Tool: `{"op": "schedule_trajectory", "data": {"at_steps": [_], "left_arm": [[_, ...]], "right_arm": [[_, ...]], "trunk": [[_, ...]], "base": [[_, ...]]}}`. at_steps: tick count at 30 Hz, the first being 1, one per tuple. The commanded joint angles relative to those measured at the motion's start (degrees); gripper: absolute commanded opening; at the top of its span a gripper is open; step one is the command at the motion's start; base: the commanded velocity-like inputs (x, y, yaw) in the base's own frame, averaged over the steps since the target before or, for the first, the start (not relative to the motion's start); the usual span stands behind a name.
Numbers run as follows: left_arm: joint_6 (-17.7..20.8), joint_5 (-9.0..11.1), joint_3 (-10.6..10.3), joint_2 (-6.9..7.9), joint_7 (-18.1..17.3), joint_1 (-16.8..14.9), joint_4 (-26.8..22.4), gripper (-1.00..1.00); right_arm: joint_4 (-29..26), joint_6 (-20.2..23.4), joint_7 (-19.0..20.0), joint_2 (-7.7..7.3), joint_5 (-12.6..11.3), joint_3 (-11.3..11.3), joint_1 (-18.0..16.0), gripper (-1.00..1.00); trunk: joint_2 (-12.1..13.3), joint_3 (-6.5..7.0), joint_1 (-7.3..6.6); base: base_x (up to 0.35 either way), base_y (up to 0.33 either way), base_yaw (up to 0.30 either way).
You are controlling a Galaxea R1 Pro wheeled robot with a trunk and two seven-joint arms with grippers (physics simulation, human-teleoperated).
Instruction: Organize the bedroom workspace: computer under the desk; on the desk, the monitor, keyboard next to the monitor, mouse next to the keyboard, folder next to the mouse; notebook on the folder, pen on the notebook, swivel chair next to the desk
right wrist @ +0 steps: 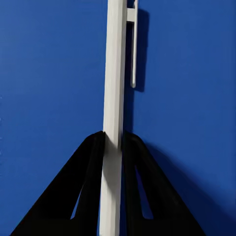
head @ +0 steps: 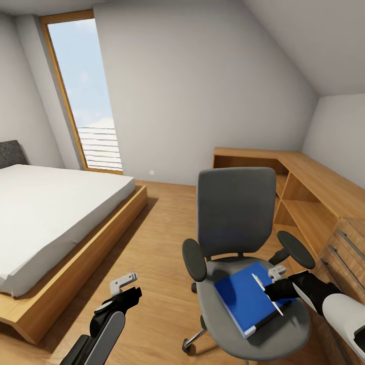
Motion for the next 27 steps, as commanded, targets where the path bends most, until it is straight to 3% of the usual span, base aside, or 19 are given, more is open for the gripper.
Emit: {"op": "schedule_trajectory", "data": {"at_steps": [1, 10, 27], "left_arm": [[0.1, 0.4, -0.1, 0.05, 0.5, -0.1, -0.1, 1.0], [0.0, 0.4, -0.1, 0.08, 0.4, -0.1, -0.1, 1.0], [-0.1, 0.3, -0.1, 0.16, 0.3, -0.1, 1.2, 1.0]], "right_arm": [[-0.1, 0.5, -0.1, -0.06, -0.5, 0.4, 0.0, -1.0], [-0.1, 0.5, -0.1, -0.06, -0.5, 0.4, 0.0, -1.0], [-0.6, -0.1, -0.3, -0.13, -0.8, 0.2, 0.0, -1.0]], "trunk": [[0.0, -0.06, 0.0], [0.0, -0.06, 0.0], [6.8, 2.99, -3.74]], "base": [[0.0, 0.0, 0.0], [0.0, 0.0, 0.0], [0.0, 0.0, 0.0]]}}
